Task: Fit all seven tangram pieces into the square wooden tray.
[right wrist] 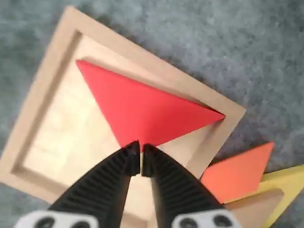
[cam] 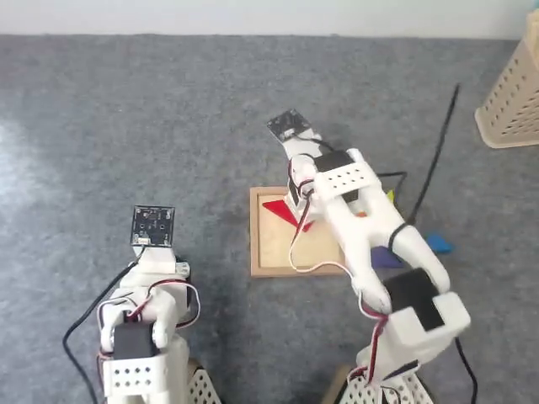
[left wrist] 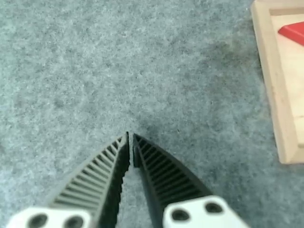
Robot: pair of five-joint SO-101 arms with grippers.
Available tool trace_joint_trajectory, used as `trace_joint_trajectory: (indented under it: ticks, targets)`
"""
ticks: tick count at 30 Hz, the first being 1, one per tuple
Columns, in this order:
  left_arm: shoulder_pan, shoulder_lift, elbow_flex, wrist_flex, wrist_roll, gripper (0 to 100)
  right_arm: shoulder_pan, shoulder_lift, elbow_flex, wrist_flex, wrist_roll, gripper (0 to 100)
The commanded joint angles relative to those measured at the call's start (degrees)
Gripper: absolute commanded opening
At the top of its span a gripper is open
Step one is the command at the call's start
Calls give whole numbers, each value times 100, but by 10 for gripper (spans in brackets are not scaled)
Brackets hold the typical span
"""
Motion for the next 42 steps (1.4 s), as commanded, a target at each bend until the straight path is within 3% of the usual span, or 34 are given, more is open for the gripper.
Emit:
trace_joint_trajectory:
  ticks: [1, 17, 25, 30, 33, 36, 42]
  targets:
    - [18, -97, -66, 26, 44, 12, 136, 66, -281, -119, 97, 23]
    - [18, -97, -66, 26, 44, 12, 110, 1200, -1143, -295, 97, 28]
    - [18, -97, -66, 26, 44, 12, 66, 646, -1099, -57, 88, 35]
    - [18, -97, -66, 26, 44, 12, 84, 101, -800, -66, 88, 122]
    - [18, -97, -66, 26, 44, 12, 119, -593, -501, -66, 88, 123]
    - [18, -97, -66, 26, 44, 12, 303, -1525, -18, -57, 62, 124]
    - [18, -97, -66, 26, 44, 12, 1446, -2440, 677, 66, 62, 127]
